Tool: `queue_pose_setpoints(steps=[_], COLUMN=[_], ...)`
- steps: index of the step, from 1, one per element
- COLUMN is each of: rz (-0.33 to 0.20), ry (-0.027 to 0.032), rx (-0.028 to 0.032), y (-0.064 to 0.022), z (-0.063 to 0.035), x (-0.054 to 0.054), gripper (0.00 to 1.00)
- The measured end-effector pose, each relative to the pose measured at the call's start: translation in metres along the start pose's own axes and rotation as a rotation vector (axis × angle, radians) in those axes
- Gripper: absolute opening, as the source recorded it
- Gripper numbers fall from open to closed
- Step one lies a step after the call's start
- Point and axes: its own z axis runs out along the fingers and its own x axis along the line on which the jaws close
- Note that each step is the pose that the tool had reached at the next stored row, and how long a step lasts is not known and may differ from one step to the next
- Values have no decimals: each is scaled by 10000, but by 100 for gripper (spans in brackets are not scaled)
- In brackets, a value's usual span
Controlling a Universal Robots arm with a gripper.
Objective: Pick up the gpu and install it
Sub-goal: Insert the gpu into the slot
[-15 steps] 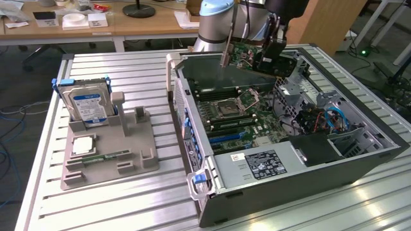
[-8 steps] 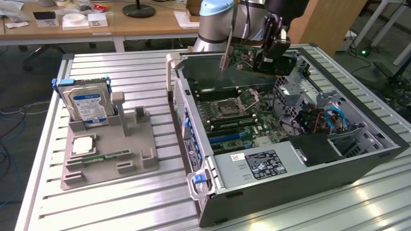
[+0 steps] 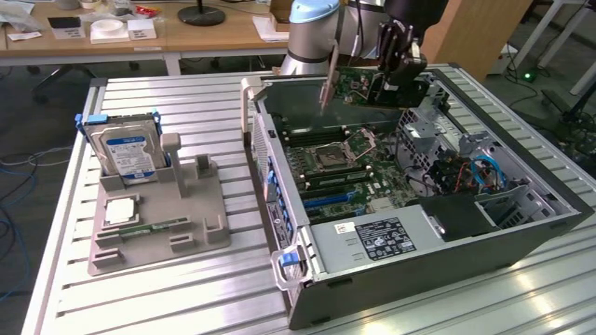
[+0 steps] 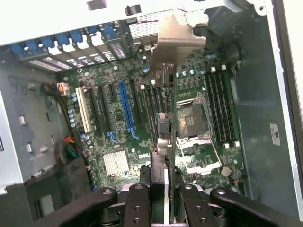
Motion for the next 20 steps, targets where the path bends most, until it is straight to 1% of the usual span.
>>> queue_pose_setpoints(steps=[20], rz=[-162], ry=[2], rx=[1], y=[0], z=[0], x=[1], gripper=[27])
